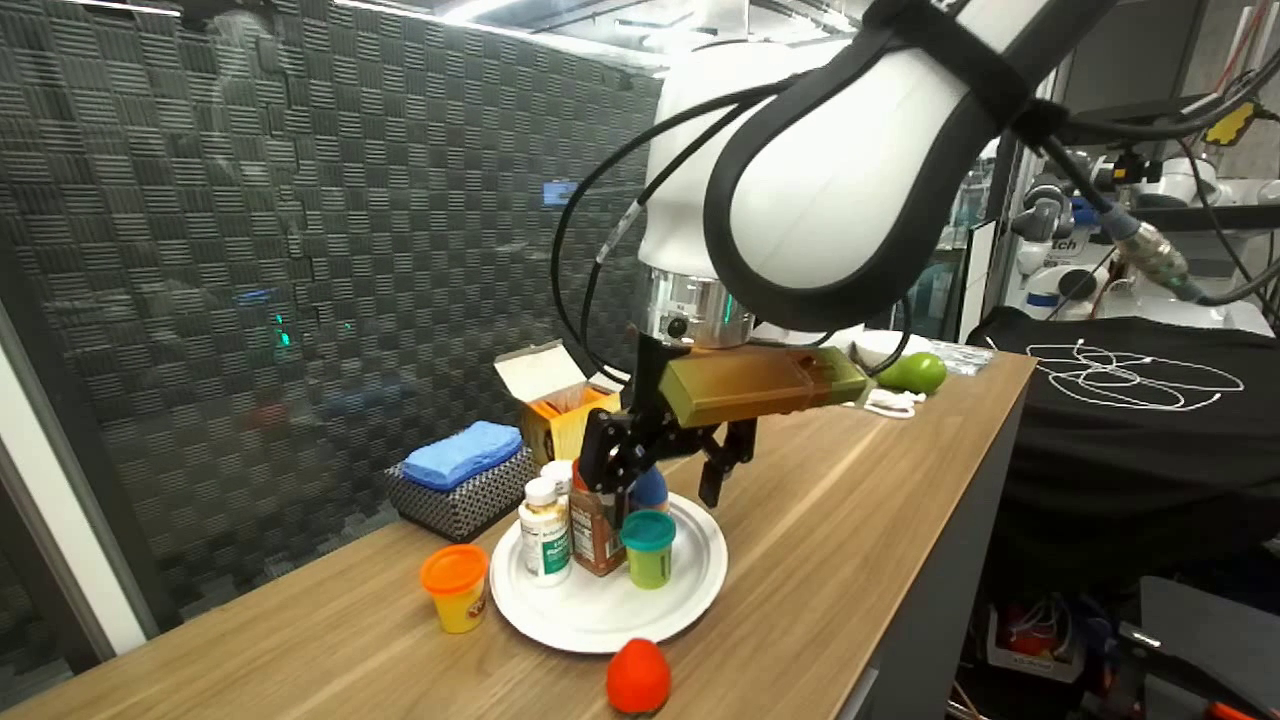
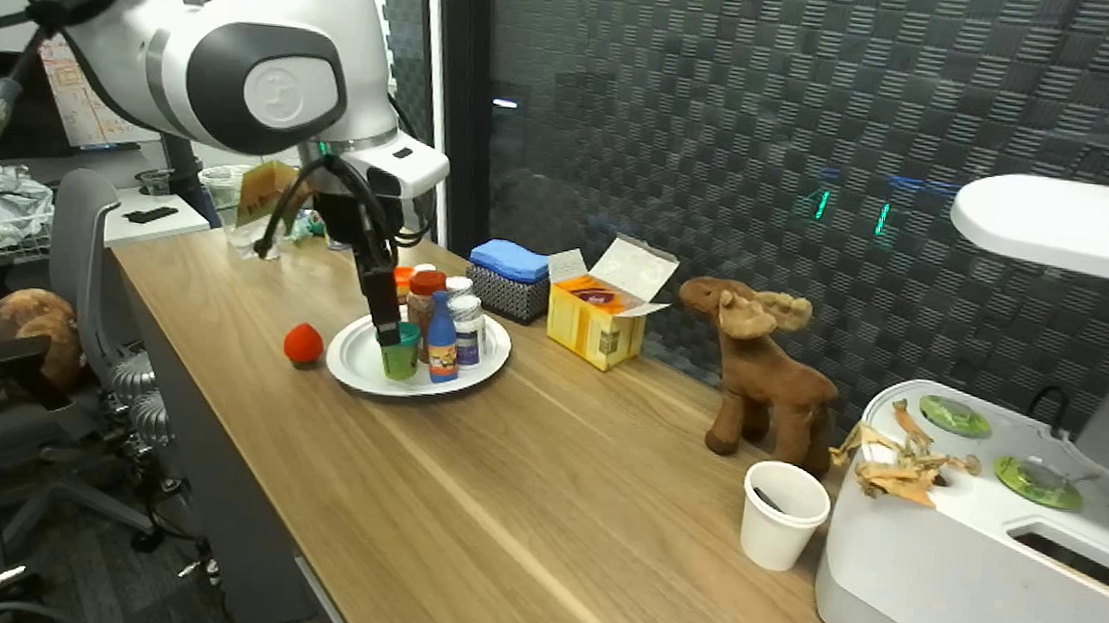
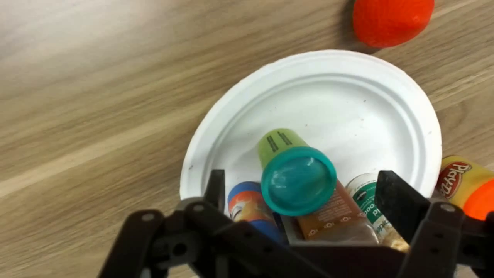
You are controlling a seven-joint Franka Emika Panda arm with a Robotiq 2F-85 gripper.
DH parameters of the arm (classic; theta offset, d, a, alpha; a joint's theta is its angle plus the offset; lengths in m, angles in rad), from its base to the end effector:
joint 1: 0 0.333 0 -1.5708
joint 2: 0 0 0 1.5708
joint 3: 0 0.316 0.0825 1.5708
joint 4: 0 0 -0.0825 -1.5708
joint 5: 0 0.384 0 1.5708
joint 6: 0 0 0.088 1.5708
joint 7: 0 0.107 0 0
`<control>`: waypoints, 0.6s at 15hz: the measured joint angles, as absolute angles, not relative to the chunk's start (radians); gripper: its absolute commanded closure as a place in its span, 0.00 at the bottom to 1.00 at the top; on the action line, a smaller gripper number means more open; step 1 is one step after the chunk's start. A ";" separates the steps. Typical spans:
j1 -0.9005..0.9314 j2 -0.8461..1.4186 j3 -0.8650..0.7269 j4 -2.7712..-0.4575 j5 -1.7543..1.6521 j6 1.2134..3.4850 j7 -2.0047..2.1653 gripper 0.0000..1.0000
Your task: Put all the bottles and the orange plushie surrounding the white plate on the white plate
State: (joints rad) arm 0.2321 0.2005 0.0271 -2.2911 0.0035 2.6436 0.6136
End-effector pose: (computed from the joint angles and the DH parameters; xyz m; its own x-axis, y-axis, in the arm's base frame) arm 0.5269 0.1396 0.2781 0.9278 -0.3534 0.1195 -0.3439 -0.9344 -0.0934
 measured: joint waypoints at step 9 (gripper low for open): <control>0.233 0.150 0.052 -2.293 -0.046 2.508 0.656 0.00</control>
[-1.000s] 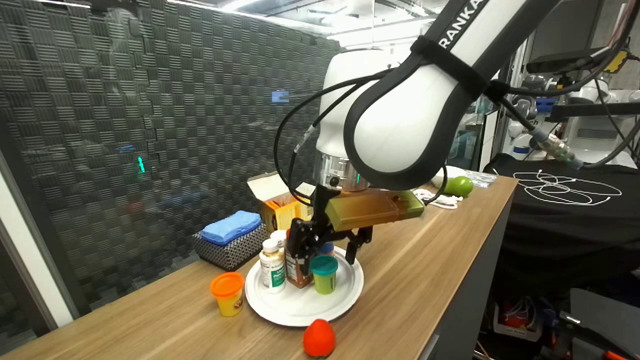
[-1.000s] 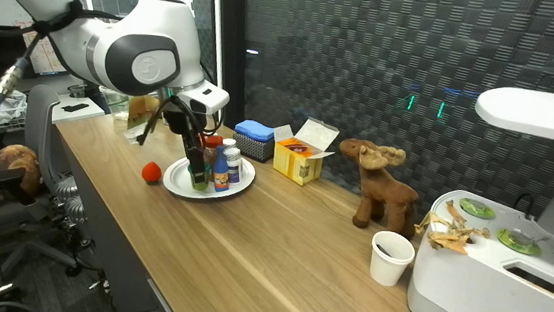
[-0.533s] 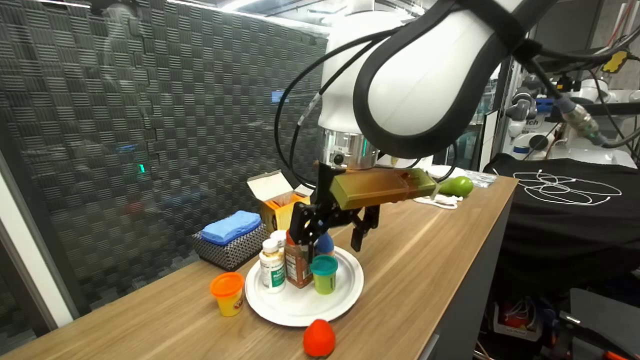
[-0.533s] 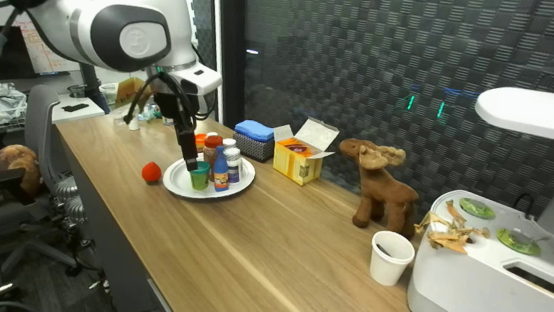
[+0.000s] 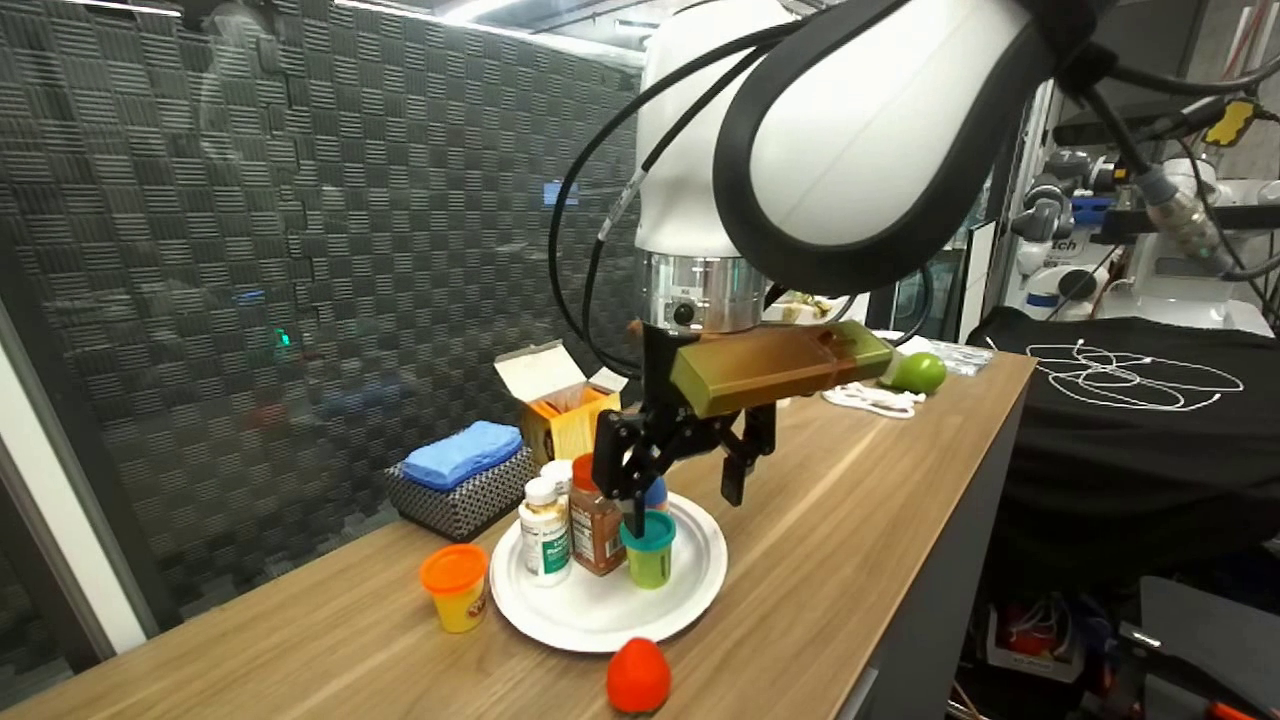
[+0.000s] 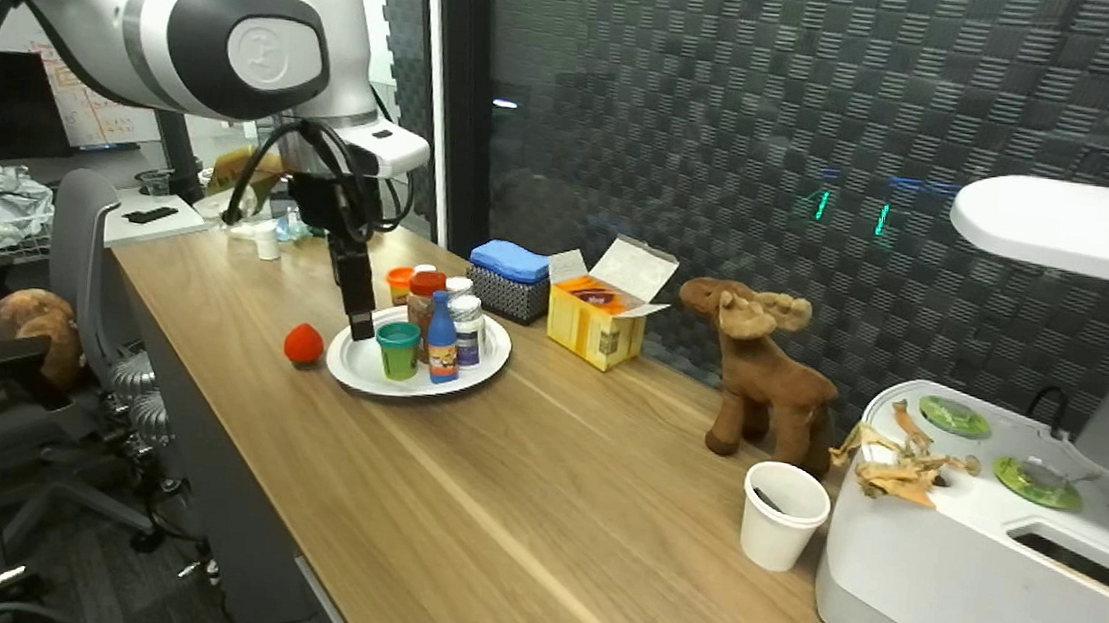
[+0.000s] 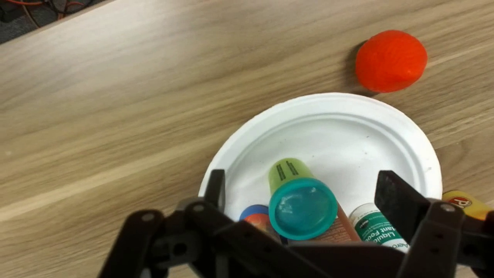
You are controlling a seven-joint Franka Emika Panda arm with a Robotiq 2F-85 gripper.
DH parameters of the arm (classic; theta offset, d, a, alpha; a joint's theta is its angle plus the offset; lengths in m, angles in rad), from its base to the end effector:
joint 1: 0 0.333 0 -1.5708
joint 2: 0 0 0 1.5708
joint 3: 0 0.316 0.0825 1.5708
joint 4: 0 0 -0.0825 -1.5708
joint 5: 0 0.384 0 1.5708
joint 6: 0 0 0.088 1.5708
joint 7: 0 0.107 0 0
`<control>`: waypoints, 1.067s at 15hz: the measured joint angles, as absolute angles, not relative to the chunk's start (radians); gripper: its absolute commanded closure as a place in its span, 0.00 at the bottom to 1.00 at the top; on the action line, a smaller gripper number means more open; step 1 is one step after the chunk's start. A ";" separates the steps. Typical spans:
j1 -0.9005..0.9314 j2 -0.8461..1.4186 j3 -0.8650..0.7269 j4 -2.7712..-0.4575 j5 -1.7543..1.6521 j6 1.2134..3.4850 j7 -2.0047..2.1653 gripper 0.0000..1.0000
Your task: Put all the bottles and the orange plushie surrounding the white plate on the white plate
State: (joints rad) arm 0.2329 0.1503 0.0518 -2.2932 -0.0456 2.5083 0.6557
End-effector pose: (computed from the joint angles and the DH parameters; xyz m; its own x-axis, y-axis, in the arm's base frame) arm 0.5121 0.1502 0.2910 0.9419 -0.3297 0.0644 -0.3289 -0.9441 -0.0224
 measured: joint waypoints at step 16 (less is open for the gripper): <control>0.337 0.181 0.207 -2.079 -0.174 2.289 0.602 0.00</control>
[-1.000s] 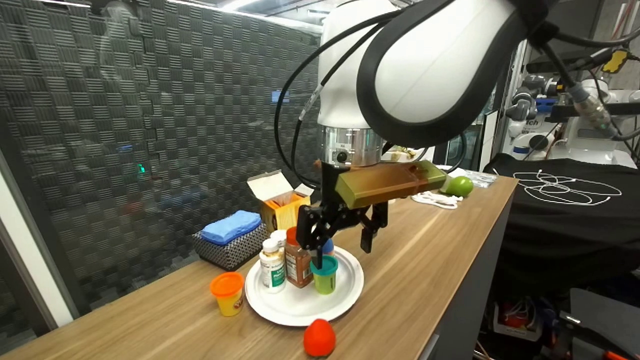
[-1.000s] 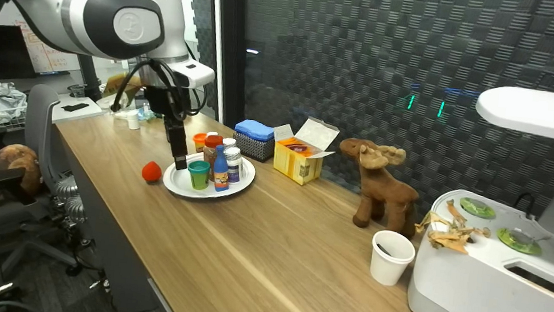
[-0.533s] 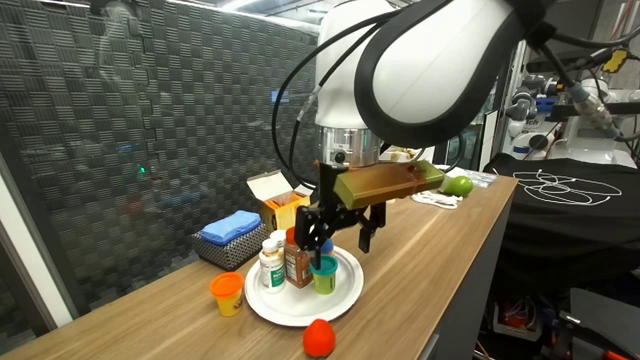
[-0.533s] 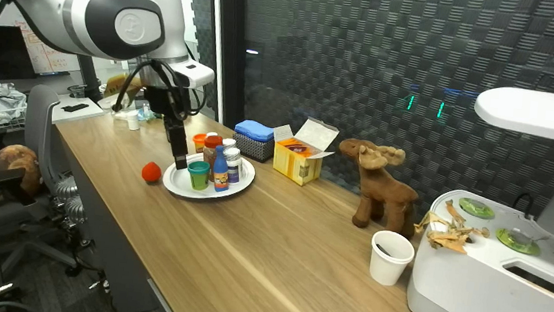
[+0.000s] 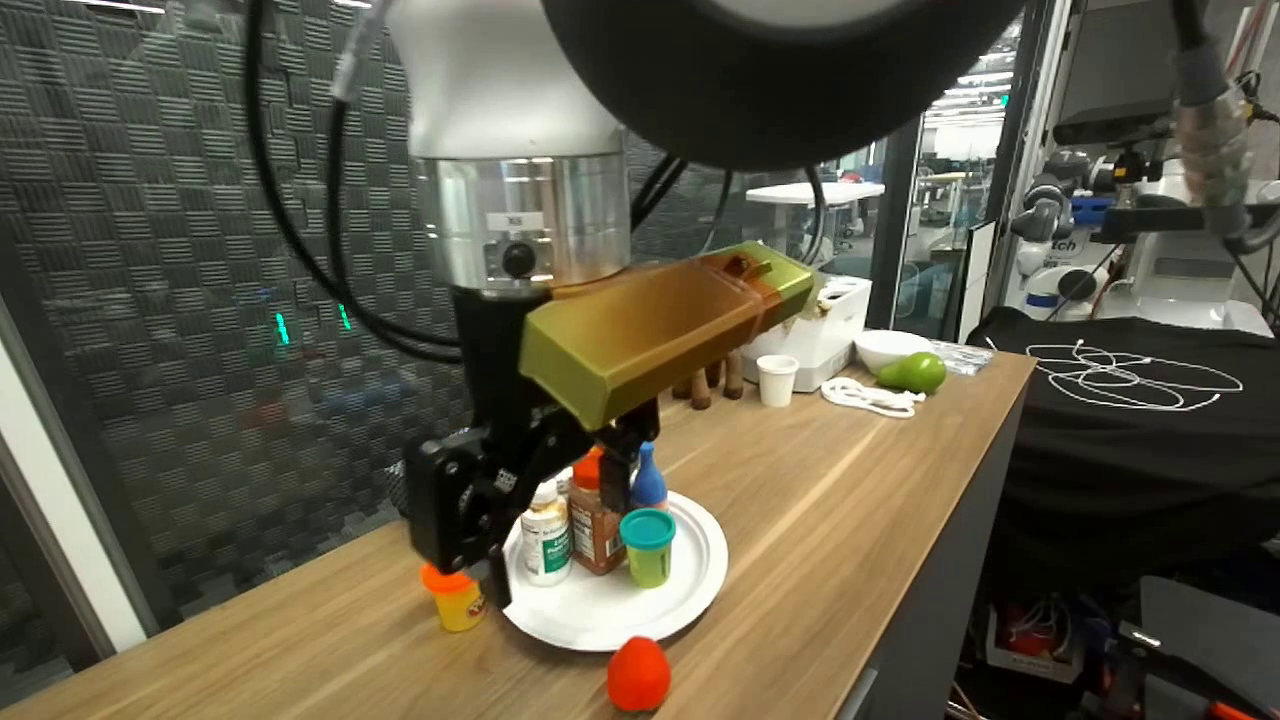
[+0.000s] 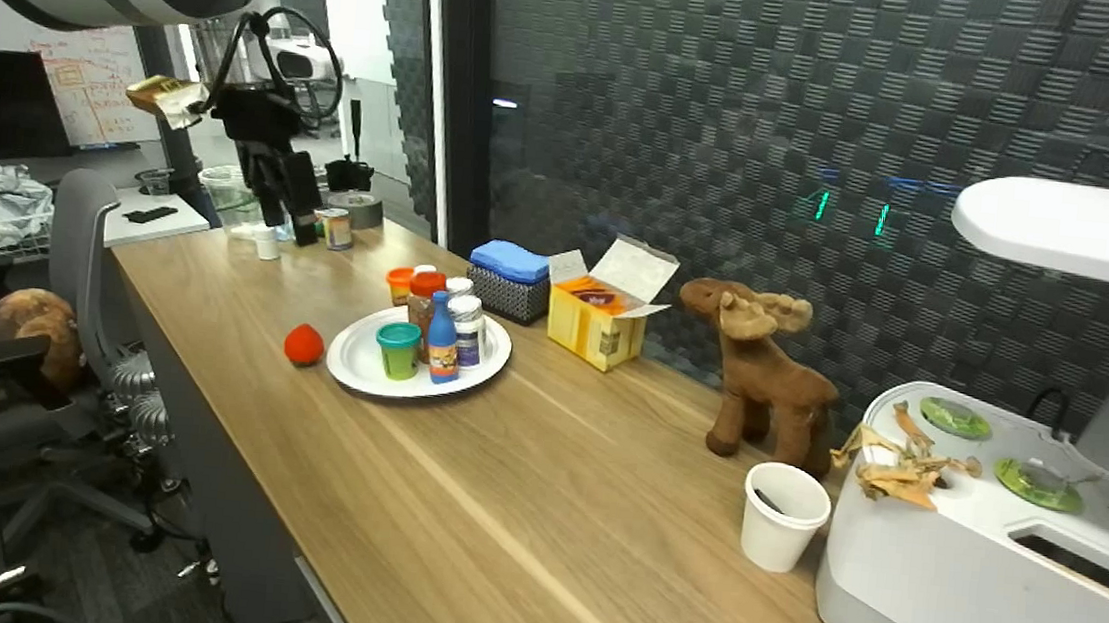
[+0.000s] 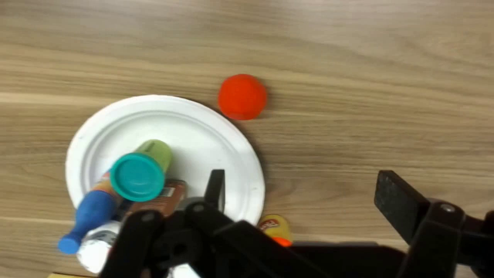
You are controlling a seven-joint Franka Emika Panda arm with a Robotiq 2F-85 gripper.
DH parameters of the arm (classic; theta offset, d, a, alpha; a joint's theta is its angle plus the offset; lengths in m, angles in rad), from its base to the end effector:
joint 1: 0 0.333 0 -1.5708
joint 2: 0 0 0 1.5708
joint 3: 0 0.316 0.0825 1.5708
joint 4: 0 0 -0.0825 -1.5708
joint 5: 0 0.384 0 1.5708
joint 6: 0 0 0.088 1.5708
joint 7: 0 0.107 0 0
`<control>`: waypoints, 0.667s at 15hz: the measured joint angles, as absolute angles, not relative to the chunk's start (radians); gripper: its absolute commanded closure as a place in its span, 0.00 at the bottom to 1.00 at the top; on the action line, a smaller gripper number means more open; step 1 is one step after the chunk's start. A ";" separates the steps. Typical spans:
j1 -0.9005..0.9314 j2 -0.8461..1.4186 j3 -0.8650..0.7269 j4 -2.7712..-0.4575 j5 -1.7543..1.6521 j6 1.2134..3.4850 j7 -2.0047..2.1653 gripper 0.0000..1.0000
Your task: Put all the bottles and the orange plushie surrounding the white plate on the white plate
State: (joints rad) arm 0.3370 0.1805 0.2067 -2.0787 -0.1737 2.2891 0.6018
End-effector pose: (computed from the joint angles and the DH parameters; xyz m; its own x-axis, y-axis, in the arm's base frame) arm 0.4981 0.2937 0.3468 0.9954 0.0525 0.0801 0.0475 -0.9969 0.0633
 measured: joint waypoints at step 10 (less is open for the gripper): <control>0.426 0.555 0.175 -1.752 -0.386 2.341 0.316 0.00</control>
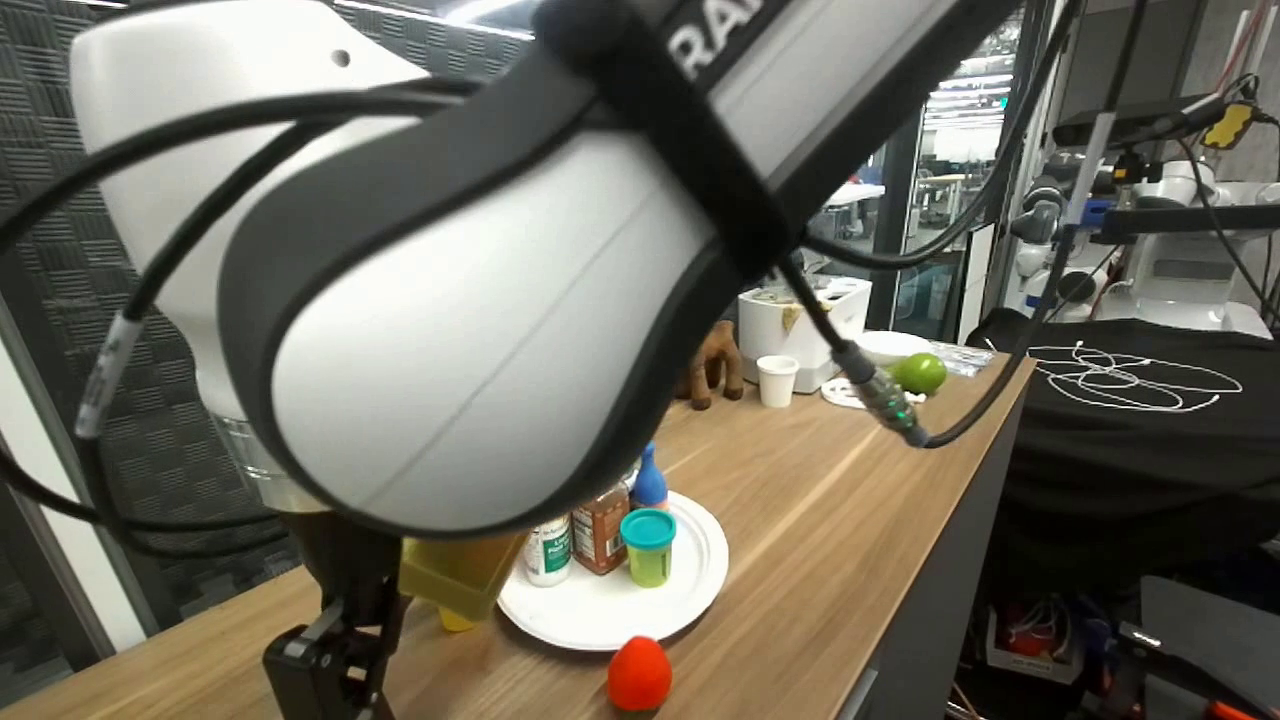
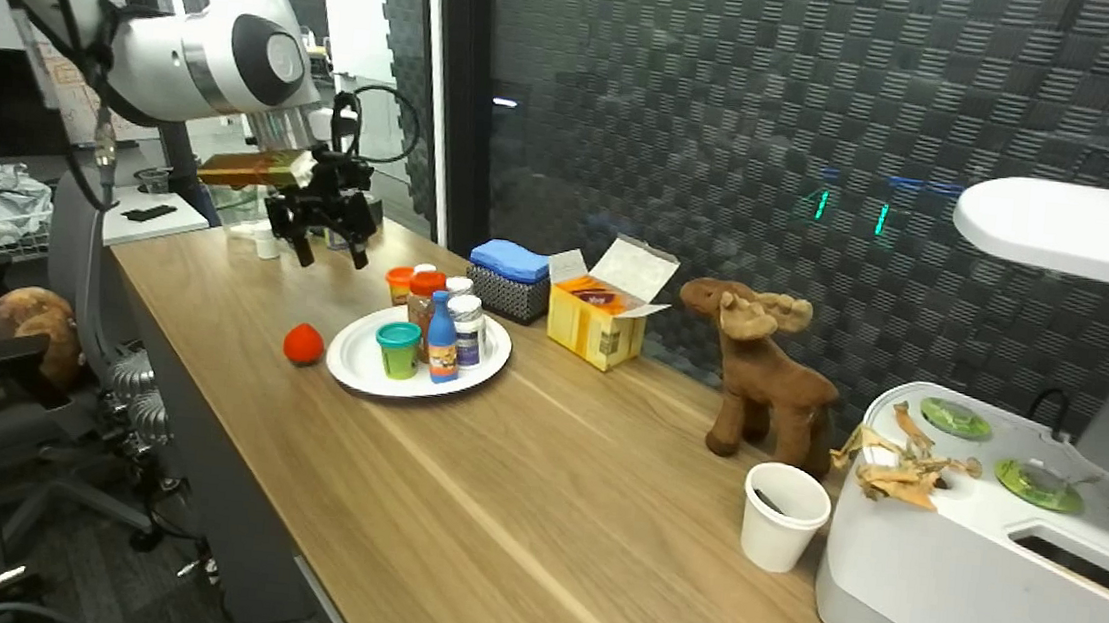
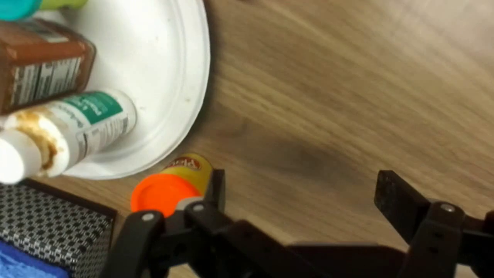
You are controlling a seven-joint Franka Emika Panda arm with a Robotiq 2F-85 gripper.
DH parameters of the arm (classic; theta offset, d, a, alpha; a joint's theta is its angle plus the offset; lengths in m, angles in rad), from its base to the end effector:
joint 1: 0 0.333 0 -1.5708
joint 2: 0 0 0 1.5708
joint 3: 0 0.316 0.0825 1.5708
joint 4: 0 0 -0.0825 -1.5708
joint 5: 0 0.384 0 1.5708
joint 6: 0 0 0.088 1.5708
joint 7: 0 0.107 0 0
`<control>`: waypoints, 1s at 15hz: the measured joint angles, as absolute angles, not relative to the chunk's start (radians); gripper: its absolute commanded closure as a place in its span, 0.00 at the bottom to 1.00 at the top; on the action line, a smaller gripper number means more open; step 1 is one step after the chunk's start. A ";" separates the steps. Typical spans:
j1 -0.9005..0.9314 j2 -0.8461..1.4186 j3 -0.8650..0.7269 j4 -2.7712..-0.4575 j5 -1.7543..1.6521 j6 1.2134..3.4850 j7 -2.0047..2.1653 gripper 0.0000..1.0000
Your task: Put all the bottles and the orange plushie surrounding the white plate on the white plate
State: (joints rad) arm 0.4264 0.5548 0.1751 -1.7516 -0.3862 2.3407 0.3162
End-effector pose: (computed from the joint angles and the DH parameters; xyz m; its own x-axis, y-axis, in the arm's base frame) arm 0.5613 0.3650 0.2629 0.8604 0.5023 0.0862 0.4830 -0.8576 0.1768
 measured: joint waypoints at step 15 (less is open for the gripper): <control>0.460 0.767 0.090 -1.374 -0.429 2.143 0.133 0.00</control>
State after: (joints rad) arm 0.4595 0.7672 0.0898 -1.3736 -0.4289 2.1430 0.1332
